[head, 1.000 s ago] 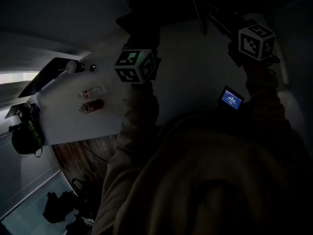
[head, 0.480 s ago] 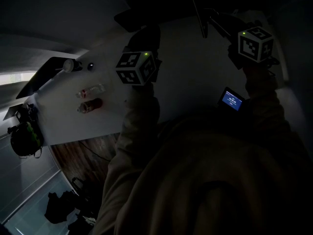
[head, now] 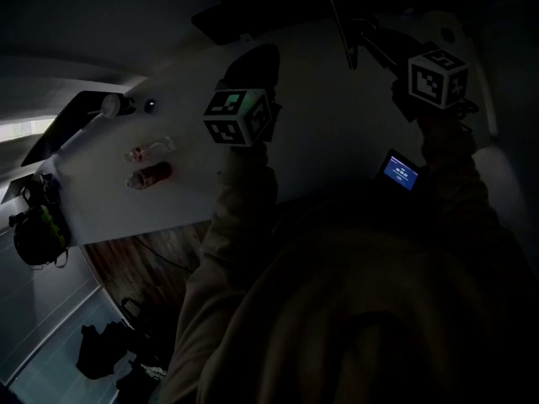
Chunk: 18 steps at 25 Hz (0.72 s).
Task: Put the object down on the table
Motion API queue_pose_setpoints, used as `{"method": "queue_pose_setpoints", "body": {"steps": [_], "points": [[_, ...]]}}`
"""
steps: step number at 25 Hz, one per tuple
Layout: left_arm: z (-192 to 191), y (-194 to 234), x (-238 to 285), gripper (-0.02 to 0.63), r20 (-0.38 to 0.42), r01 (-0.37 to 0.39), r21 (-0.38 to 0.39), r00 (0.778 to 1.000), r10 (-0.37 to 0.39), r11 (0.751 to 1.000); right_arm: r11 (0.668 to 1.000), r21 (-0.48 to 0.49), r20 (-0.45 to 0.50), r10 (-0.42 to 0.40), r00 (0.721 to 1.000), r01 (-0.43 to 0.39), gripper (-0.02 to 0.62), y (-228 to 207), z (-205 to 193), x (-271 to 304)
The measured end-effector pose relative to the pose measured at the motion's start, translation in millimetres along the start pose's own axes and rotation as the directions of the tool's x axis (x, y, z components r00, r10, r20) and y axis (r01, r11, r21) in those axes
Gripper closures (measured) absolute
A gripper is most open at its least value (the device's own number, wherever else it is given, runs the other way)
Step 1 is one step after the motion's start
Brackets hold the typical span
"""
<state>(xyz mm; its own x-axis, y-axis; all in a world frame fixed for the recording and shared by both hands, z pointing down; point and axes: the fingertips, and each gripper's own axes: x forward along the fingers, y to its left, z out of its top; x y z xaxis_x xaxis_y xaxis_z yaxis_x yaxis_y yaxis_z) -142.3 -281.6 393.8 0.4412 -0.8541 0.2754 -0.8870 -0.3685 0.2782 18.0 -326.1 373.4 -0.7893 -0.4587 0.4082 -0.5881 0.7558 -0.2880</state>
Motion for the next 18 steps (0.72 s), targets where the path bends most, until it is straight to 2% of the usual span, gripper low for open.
{"method": "queue_pose_setpoints", "body": {"steps": [5, 9, 18], "points": [[-16.8, 1.2, 2.7, 0.601, -0.022, -0.002, -0.015, 1.000, 0.001, 1.000, 1.000, 0.015, -0.025, 0.003, 1.000, -0.003, 0.557, -3.8, -15.6, 4.2], [-30.7, 3.7, 4.9, 0.601, -0.033, 0.001, -0.036, 0.999, -0.002, 0.999, 0.997, 0.071, -0.029, 0.019, 0.999, -0.017, 0.557, -8.4, -31.0, 14.9], [-53.6, 10.3, 8.1, 0.601, -0.072, -0.021, -0.055, 0.997, 0.017, 0.998, 0.997, 0.072, -0.072, 0.032, 0.997, -0.026, 0.557, -3.7, -53.5, 27.7]]}}
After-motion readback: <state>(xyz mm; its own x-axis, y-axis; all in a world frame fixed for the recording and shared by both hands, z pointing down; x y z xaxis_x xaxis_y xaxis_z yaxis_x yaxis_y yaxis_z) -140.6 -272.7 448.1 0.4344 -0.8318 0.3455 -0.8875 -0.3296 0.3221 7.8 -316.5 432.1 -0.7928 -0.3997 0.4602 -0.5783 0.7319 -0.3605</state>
